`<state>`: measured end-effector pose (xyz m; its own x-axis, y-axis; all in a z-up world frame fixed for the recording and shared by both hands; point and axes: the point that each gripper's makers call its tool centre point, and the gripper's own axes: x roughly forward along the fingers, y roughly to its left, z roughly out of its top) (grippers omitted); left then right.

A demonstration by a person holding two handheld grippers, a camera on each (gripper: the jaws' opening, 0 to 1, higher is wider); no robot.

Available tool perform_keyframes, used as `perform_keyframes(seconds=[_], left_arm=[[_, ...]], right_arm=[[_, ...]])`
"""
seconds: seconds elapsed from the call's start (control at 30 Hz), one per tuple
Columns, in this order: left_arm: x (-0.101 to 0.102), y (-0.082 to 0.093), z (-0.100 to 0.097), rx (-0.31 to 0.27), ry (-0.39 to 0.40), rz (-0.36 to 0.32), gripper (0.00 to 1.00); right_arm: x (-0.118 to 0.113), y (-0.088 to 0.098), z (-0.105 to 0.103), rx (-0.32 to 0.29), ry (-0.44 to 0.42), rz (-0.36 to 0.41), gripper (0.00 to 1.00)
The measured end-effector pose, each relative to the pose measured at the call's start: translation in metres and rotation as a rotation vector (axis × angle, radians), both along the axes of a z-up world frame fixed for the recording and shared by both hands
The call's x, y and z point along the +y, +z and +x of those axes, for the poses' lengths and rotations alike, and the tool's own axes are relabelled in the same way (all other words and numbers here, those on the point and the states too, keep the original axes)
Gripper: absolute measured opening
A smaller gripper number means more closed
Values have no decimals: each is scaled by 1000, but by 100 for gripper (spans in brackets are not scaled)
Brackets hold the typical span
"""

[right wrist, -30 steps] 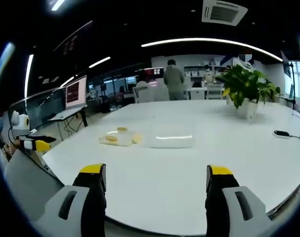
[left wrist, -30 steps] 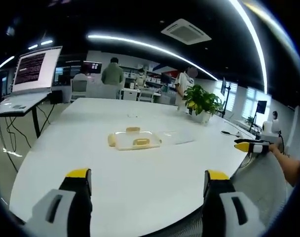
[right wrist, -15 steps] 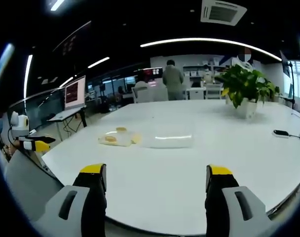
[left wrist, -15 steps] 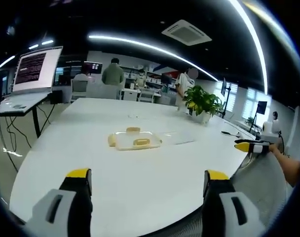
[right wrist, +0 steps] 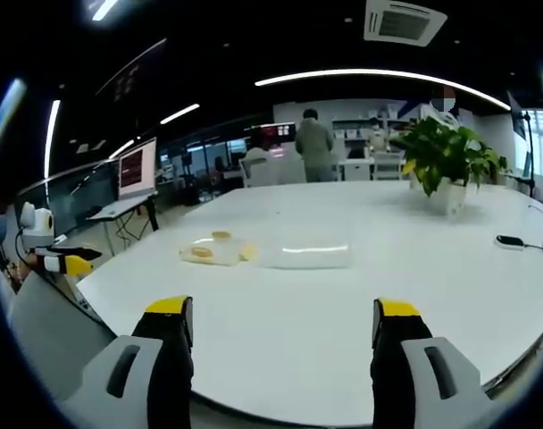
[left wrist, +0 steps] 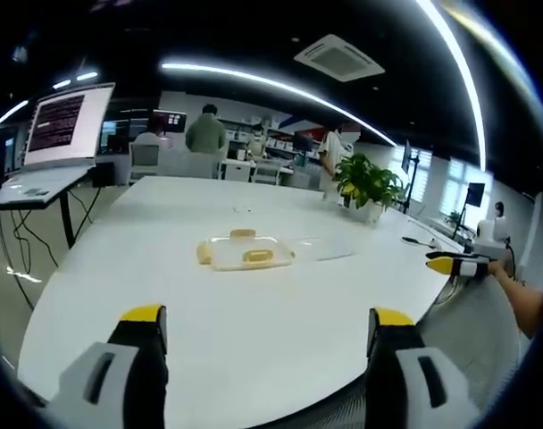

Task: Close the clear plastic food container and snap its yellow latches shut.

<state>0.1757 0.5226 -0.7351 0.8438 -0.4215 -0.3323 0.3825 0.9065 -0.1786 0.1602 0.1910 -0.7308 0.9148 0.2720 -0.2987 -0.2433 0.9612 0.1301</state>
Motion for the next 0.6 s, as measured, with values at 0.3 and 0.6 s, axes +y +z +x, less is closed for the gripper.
perform_keyframes(seconds=[0.3, 0.6], left_arm=[[-1, -1, 0, 5, -3, 6, 89], [-2, -1, 0, 8, -5, 6, 89]], right_arm=[[1, 0, 0, 0, 11, 1, 80], [0, 1, 0, -6, 6, 7, 79]])
